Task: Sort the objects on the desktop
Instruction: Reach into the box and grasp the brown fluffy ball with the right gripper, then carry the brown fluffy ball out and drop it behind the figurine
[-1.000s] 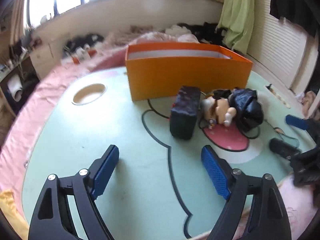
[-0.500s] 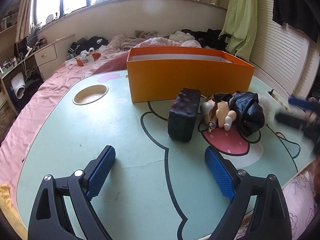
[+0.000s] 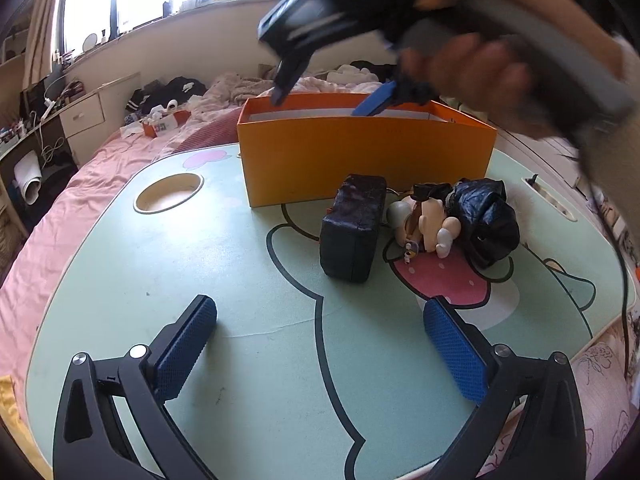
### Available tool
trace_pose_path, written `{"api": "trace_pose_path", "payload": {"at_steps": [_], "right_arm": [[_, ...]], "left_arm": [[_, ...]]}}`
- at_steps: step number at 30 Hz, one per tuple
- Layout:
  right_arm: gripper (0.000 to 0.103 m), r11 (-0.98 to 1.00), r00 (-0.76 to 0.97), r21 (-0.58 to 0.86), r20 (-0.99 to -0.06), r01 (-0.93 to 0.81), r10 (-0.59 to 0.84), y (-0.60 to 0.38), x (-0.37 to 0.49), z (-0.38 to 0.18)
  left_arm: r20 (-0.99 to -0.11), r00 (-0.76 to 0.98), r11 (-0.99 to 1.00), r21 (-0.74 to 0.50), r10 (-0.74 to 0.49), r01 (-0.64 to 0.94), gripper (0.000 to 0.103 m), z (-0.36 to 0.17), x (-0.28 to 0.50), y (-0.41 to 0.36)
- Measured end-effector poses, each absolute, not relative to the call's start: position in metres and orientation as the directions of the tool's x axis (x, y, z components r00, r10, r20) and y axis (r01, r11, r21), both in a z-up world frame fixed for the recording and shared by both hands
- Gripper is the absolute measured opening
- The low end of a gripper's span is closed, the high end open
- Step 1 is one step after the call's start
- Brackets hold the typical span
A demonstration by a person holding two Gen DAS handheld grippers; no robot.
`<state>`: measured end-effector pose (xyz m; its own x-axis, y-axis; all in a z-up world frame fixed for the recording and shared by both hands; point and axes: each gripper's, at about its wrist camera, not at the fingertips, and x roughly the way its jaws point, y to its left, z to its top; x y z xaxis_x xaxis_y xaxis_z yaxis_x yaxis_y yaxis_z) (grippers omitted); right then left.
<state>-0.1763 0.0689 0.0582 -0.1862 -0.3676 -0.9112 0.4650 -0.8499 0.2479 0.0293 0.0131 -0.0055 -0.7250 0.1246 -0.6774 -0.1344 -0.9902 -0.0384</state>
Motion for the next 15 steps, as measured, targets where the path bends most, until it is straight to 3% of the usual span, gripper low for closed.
{"api": "trace_pose_path", "payload": {"at_steps": [3,7,8,15], "right_arm": [[0.066,-0.873,-0.167,0.2,-0.939,0.444,-0.3,0.055,-0.192,0.039],[0.058,-0.868,-0.115,0.229,-0.945,0.44,-0.308,0.051,-0.194,0.02],[0.039,-0.865,-0.116,0.219,-0.947,0.452,-0.301,0.049,-0.194,0.019],[0.039,-0.837,-0.206,0.285,-0.885,0.468,-0.417,0.076,-0.183,0.056]], "left_arm": [[-0.675,-0.727,-0.99,-0.04,0.127,-0.136,0.103,-0.007,0.029,0.012],[-0.674,-0.728,-0.99,-0.042,0.129,-0.136,0.103,-0.007,0.029,0.011],[-0.673,-0.729,-0.99,-0.041,0.129,-0.136,0.103,-0.007,0.029,0.012],[-0.672,-0.729,-0.99,-0.041,0.128,-0.136,0.103,-0.007,0.029,0.011]]}}
